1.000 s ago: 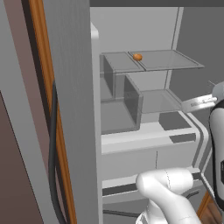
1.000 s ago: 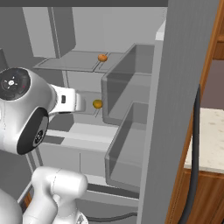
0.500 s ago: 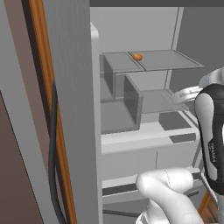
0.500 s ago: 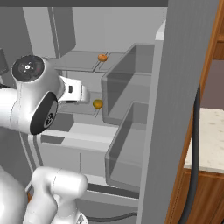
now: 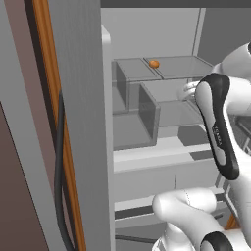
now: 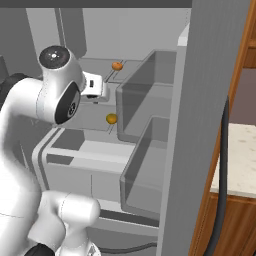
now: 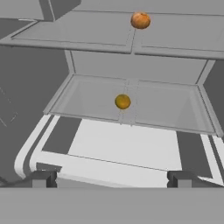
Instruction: Retrieve the tangerine and orange from the fridge and place them into the bowl on the dining table.
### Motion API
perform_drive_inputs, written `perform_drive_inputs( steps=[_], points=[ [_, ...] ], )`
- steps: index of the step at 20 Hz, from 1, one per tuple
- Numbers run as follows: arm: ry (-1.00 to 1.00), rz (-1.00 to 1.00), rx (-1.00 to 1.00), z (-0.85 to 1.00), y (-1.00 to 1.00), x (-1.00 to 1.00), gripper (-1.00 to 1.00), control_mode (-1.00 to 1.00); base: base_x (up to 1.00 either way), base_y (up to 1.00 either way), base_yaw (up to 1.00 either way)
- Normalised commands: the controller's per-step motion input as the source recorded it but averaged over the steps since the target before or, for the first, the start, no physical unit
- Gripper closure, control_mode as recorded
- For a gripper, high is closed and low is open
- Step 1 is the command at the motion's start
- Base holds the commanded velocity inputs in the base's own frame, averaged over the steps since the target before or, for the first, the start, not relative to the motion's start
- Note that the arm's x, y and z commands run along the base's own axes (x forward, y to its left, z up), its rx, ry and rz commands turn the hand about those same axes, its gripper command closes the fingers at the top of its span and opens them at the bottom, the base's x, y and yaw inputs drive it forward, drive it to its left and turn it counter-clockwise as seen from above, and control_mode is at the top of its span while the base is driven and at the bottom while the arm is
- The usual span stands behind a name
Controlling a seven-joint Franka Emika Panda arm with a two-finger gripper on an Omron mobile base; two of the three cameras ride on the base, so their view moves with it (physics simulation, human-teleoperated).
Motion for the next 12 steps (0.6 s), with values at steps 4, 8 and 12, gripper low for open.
perform_drive_inputs(
  steps=[4, 8, 12],
  points=[
    [0.00, -0.02, 0.00, 0.00, 0.00, 0.64, -1.00, -1.00, 0.00, 0.00, 0.00],
    [0.00, -0.05, 0.01, 0.00, 0.00, 0.57, -1.00, -1.00, 0.00, 0.00, 0.00],
    [0.00, -0.03, 0.00, 0.07, 0.00, 0.47, -1.00, -1.00, 0.00, 0.00, 0.00]
  ],
)
